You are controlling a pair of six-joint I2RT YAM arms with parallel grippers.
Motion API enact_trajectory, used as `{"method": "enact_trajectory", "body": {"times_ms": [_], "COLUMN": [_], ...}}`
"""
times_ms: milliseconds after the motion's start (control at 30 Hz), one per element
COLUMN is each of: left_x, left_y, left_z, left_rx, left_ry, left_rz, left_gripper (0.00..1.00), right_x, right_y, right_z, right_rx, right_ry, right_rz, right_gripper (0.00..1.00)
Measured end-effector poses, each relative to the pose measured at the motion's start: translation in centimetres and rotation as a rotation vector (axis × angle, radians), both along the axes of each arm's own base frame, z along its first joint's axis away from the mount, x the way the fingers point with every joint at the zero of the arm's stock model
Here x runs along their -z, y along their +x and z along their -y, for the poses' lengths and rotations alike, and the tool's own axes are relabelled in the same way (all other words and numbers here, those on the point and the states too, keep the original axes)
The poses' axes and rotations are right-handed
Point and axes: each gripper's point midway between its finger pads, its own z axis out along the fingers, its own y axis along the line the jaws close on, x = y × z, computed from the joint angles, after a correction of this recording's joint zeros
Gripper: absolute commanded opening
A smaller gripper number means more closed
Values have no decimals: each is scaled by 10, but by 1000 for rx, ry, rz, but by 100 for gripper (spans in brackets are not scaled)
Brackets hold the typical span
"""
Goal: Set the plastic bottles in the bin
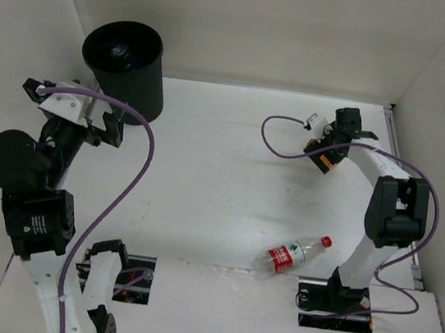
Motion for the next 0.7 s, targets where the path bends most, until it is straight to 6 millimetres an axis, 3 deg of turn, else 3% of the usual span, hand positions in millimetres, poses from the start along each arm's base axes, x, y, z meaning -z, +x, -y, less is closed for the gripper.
{"method": "enact_trajectory", "body": {"times_ms": [167, 467, 600, 700], "left_x": [2, 4, 32, 70], "left_y": [-8, -11, 8, 33], "left_z": [0, 0, -6, -12], "left_rx": [-8, -10, -10, -4], "left_ry": [1, 5, -25, -70], "left_rz": [-4, 4, -72, -184], "left_gripper": [100, 100, 100, 100], "right_x": [19, 27, 27, 26], "right_y": [1, 7, 7, 6], "right_z": [3, 4, 4, 0], "right_rx": [-30, -38, -27, -3], "right_ry": [-34, -46, -42, -21], "right_rz": [-37, -34, -33, -34], "right_gripper": [97, 44, 15, 6]}}
